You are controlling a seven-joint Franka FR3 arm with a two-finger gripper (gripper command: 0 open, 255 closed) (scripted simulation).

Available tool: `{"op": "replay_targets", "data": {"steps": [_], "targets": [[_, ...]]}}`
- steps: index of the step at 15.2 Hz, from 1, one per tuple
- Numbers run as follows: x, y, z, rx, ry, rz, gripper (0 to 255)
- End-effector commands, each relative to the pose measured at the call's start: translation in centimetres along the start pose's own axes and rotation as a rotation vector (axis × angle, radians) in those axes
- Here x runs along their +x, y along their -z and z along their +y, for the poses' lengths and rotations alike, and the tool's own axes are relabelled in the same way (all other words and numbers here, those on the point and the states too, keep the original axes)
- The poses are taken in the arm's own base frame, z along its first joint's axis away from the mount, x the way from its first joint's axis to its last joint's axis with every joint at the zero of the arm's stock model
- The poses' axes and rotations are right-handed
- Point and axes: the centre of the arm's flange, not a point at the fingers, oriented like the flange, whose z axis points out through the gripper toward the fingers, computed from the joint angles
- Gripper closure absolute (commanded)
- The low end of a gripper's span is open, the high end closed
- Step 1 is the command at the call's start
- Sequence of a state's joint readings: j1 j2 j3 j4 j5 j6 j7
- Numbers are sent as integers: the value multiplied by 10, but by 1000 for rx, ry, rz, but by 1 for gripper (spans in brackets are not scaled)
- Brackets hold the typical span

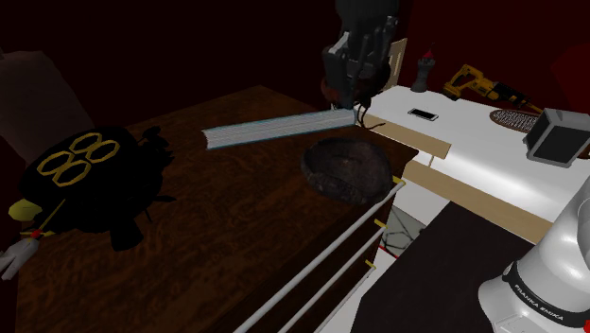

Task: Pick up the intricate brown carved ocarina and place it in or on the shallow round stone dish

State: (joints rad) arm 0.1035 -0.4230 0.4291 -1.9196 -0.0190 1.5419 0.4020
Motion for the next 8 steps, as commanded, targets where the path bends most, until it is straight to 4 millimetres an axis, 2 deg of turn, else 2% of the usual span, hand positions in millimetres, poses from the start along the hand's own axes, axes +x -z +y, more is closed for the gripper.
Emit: {"op": "replay_targets", "data": {"steps": [1, 5, 8], "targets": [[0, -11, -2, 2, 0, 4, 255], [-1, -33, -6, 2, 0, 4, 255], [-1, -33, -6, 2, 0, 4, 255]]}}
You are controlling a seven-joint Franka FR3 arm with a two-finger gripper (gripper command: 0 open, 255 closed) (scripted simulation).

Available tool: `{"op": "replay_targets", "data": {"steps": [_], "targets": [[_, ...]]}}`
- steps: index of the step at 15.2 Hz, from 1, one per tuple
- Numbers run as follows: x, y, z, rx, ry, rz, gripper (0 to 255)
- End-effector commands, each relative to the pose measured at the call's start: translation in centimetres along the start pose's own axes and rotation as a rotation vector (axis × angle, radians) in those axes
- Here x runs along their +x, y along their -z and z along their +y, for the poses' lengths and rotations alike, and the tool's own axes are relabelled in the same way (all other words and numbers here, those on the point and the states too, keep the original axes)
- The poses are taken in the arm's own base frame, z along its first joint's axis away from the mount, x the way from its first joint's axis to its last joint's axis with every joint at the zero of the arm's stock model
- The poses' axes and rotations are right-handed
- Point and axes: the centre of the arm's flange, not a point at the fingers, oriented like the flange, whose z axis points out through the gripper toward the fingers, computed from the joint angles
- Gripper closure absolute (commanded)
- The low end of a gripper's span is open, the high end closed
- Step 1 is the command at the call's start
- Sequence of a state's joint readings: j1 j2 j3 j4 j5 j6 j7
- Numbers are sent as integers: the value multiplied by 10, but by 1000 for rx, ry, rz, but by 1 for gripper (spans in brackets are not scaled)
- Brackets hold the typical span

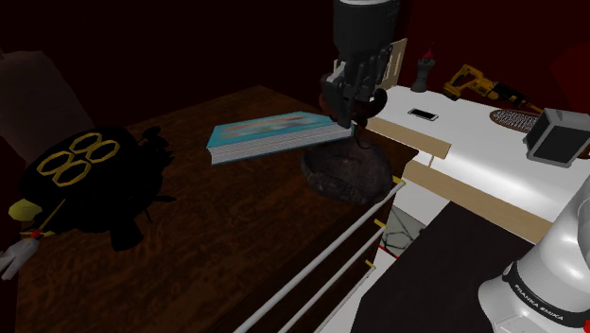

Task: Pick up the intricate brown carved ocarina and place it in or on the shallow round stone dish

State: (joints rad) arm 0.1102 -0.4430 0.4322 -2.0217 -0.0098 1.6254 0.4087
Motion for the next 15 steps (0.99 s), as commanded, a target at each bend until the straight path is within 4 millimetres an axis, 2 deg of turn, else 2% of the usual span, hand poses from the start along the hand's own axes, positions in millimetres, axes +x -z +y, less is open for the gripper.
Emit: {"op": "replay_targets", "data": {"steps": [1, 5, 6, 11, 15], "targets": [[1, 0, 1, 1, -1, 3, 255], [1, 0, 1, 1, -1, 3, 255], [1, -1, 1, 1, -1, 3, 0], [1, 0, 1, 1, -1, 3, 0], [1, 50, 1, 1, -1, 3, 0]]}}
